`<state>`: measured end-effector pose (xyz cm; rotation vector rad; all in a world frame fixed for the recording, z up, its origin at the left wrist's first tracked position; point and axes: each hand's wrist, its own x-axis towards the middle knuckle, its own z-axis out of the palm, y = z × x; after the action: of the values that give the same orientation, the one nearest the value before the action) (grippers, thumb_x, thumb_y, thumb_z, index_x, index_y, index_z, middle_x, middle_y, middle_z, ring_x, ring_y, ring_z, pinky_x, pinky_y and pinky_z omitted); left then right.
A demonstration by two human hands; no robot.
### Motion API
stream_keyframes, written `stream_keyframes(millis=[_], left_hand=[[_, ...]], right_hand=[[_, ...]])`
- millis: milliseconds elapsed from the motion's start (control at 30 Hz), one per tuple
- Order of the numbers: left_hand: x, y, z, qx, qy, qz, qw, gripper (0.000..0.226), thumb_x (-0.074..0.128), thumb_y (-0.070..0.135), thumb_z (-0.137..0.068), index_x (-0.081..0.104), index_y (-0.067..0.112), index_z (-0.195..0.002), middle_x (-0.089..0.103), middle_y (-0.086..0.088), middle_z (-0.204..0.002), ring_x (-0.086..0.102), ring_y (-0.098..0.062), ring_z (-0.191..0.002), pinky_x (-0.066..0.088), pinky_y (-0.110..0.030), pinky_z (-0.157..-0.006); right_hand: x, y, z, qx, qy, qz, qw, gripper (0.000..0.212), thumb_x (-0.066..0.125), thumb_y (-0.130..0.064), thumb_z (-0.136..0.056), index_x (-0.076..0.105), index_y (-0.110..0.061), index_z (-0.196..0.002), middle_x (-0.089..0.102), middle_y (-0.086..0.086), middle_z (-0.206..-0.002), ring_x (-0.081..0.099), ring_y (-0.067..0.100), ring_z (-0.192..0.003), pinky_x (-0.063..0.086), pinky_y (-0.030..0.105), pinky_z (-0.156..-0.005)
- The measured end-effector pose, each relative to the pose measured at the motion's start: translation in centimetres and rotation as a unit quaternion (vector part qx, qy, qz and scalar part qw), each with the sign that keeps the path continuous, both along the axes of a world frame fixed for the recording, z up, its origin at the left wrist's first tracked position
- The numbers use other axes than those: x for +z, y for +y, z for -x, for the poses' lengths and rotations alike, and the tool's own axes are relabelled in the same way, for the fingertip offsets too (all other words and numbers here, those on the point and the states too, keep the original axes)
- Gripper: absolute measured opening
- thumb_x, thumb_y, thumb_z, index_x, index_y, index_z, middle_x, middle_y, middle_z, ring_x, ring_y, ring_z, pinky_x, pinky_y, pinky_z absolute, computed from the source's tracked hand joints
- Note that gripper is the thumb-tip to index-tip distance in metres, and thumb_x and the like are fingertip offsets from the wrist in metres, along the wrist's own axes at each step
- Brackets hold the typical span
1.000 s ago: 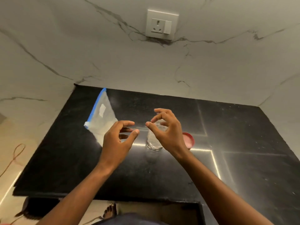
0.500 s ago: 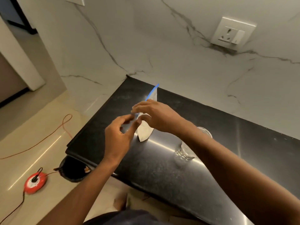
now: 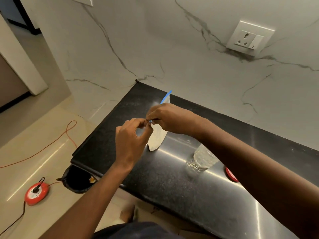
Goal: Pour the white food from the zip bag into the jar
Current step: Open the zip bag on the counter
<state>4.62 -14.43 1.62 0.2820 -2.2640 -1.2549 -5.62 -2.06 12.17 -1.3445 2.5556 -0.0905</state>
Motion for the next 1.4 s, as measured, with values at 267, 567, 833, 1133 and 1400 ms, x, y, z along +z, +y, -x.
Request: stream_keyframes(millis=[267,567,833,1133,1400], left_hand=[[-0.4,-0.2,0.4,-0.019,0.046,0.005,0.999,0.03,0.079,0.033,-0.092,0.079,0.007,-0.106,0.082,-0.009,-0.1,0.075,-0.018,-0.089,0.065,-0.044,-0.082],[-0.5,-0.1,0.9,-0.005,0.055,-0.008,0.998,0.023,0.08,0.025,-0.092,0.081,0.004,-0.102,0.082,-0.01,-0.096,0.075,-0.021,-0.086,0.064,-0.048,-0.078],[-1.2,-0.3,0.5,-0.006,0.075,0.003,0.997,0.03,0.077,0.035,-0.09,0.08,0.007,-0.101,0.082,-0.007,-0.1,0.076,-0.016,-0.086,0.065,-0.048,-0.078],[-1.7,-0.8,0.7,-0.012,0.077,0.017,0.997,0.028,0.078,0.034,-0.089,0.081,0.007,-0.098,0.082,-0.005,-0.098,0.076,-0.015,-0.085,0.064,-0.05,-0.078],[1.2,-3.4,2.3,-0.118,-0.066,-0.19,0.973,0.038,0.056,0.072,-0.089,0.071,0.046,-0.113,0.075,0.018,-0.114,0.069,0.006,-0.106,0.054,-0.011,-0.085]], right_hand=[[0.8,0.8,0.5,0.012,0.0,0.041,0.999,0.026,0.064,-0.018,-0.102,0.074,-0.014,-0.126,0.068,0.005,-0.123,0.061,0.009,-0.102,0.054,0.026,-0.096],[0.9,0.9,1.4,0.074,0.072,-0.016,0.995,0.03,0.06,-0.016,-0.105,0.067,-0.015,-0.134,0.064,0.003,-0.127,0.059,0.009,-0.102,0.042,0.017,-0.084],[1.4,3.3,5.4,0.098,0.192,-0.05,0.975,0.034,0.067,-0.021,-0.099,0.066,-0.021,-0.134,0.062,0.002,-0.133,0.051,0.02,-0.125,0.03,0.024,-0.086],[1.6,5.6,10.6,0.032,0.214,-0.041,0.976,0.03,0.072,-0.024,-0.096,0.074,-0.025,-0.126,0.067,-0.002,-0.125,0.055,0.02,-0.118,0.032,0.027,-0.079],[-0.9,5.7,6.2,-0.277,-0.043,0.333,0.9,0.021,0.075,-0.022,-0.095,0.071,-0.01,-0.113,0.073,0.001,-0.093,0.071,0.017,-0.076,0.055,0.028,-0.063]])
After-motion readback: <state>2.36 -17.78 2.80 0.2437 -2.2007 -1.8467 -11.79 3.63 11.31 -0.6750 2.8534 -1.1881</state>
